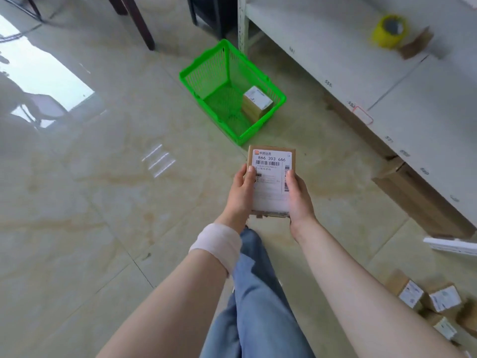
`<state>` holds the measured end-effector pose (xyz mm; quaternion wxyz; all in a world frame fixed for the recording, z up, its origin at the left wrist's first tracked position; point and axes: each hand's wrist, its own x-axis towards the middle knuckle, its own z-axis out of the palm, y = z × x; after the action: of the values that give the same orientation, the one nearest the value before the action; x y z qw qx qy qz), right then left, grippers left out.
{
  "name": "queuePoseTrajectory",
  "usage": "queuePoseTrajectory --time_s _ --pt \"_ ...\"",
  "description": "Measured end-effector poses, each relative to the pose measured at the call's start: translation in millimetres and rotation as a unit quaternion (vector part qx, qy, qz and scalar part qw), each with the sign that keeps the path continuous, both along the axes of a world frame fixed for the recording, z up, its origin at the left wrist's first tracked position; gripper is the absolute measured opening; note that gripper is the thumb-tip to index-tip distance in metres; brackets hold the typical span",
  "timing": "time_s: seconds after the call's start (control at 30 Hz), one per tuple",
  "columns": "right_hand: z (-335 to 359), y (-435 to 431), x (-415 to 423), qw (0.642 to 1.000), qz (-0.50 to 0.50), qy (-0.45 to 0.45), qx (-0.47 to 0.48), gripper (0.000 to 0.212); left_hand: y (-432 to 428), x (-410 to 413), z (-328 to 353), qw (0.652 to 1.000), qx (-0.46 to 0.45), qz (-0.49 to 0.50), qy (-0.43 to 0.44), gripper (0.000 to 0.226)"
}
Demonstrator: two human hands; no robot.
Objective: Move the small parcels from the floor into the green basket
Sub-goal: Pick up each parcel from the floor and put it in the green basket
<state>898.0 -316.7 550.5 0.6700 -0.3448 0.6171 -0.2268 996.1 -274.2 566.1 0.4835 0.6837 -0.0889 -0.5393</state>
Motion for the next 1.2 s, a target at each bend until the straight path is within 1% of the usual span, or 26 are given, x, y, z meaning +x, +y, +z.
queuePoseTrajectory --time_s 0.1,0.23,0.37,0.43,0.47,0.5,0.57,0.6,0.7,0.77,0.83,0.93,1.0,1.07,1.17,1.2 --pt "-7.8 -37.9 52.8 1.000 -0.003 0.013 0.004 0.041 -40.1 55.4 -5.3 1.000 -0.006 0.007 -0.002 0.040" --pt "-20.2 -84.0 125.7 1.000 0.016 0.026 0.004 0.044 -81.8 124.0 -16.4 1.000 -0.014 0.019 0.004 0.031" --pt "-22.4 -120.6 199.4 0.999 0.020 0.032 0.008 0.050 -121.8 200.8 -25.8 1.000 0.000 0.010 0.007 0.044" --pt "-21.0 -138.1 237.1 0.999 0.016 0.037 0.015 0.063 -139.5 238.6 -32.0 1.000 0.005 -0.007 0.019 0.048" --pt "-23.5 -146.6 253.8 0.999 0.007 0.046 0.019 0.069 -148.8 256.4 -37.9 0.999 0.011 -0.012 0.029 0.053" --pt "-26.1 -154.9 270.6 0.999 -0.006 0.050 0.017 0.071 -159.2 273.7 -44.0 0.999 0.010 -0.023 0.034 0.061" --pt "-37.9 -175.2 303.1 0.999 -0.034 0.042 0.008 0.060 -183.2 307.0 -59.8 0.998 -0.006 -0.050 0.048 0.081" --pt "-45.0 -186.2 317.5 0.998 -0.046 0.043 0.006 0.051 -195.3 322.0 -67.2 0.996 -0.002 -0.066 0.055 0.085" --pt "-61.7 -216.7 346.9 0.995 -0.088 0.042 0.010 0.036 -233.8 354.0 -84.4 0.991 -0.001 -0.114 0.073 0.086" --pt "-74.5 -238.6 359.2 0.992 -0.114 0.045 0.017 0.028 -262.6 367.0 -93.7 0.987 0.010 -0.147 0.071 0.091" --pt "-88.4 -262.4 367.7 0.990 -0.132 0.045 0.024 0.030 -290.5 376.4 -108.3 0.983 0.018 -0.168 0.070 0.096" --pt "-124.1 -295.4 377.6 0.991 -0.122 0.035 0.041 0.034 -329.3 389.1 -140.9 0.976 0.043 -0.202 0.064 0.087" --pt "-158.7 -317.1 386.5 0.991 -0.114 0.042 0.056 0.037 -351.1 398.8 -177.5 0.975 0.063 -0.204 0.062 0.081" --pt "-201.7 -340.4 396.1 0.990 -0.106 0.057 0.074 0.040 -376.6 407.4 -221.9 0.973 0.086 -0.213 0.040 0.080" --pt "-267.7 -365.5 411.6 0.985 -0.121 0.063 0.105 0.037 -408.8 419.1 -289.3 0.965 0.124 -0.228 0.031 0.060" --pt "-289.7 -371.7 416.1 0.983 -0.125 0.067 0.116 0.038 -417.3 422.2 -315.2 0.963 0.131 -0.235 0.025 0.057"
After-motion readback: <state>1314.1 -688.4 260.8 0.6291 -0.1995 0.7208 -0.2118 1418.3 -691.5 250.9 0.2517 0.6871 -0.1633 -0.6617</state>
